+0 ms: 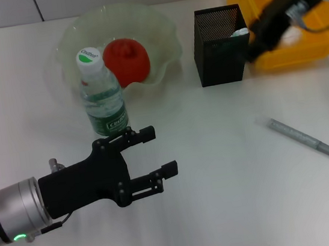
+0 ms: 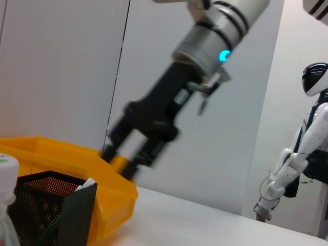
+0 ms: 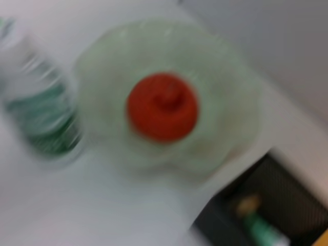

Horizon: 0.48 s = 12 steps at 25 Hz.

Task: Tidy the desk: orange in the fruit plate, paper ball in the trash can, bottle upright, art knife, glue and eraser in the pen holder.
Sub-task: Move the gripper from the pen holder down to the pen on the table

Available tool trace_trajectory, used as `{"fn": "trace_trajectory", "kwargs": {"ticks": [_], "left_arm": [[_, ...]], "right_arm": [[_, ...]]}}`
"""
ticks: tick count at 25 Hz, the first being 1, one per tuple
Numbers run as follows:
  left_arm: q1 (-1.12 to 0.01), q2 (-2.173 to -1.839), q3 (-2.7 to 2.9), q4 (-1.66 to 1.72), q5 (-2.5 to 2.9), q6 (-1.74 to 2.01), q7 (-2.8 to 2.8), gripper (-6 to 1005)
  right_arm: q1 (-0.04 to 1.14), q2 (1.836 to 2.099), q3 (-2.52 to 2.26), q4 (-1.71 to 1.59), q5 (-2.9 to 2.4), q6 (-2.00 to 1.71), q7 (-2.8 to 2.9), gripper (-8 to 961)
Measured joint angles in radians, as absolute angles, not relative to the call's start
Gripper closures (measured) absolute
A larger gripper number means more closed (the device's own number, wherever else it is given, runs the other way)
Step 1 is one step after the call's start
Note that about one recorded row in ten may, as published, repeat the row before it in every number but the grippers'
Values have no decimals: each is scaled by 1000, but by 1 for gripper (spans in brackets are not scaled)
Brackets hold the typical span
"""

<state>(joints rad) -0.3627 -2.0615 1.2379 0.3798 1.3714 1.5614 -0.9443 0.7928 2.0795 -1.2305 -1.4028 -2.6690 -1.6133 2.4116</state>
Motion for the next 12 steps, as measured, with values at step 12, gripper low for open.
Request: {"fn": "trace_trajectory", "kwargs": {"ticks": [12], "left_arm": [[-372,-2060,1238,385,1374,1561,-946,201]], "right_arm": [[687,2083,-1360,-1204,-2668,-1577,2403,404]]}}
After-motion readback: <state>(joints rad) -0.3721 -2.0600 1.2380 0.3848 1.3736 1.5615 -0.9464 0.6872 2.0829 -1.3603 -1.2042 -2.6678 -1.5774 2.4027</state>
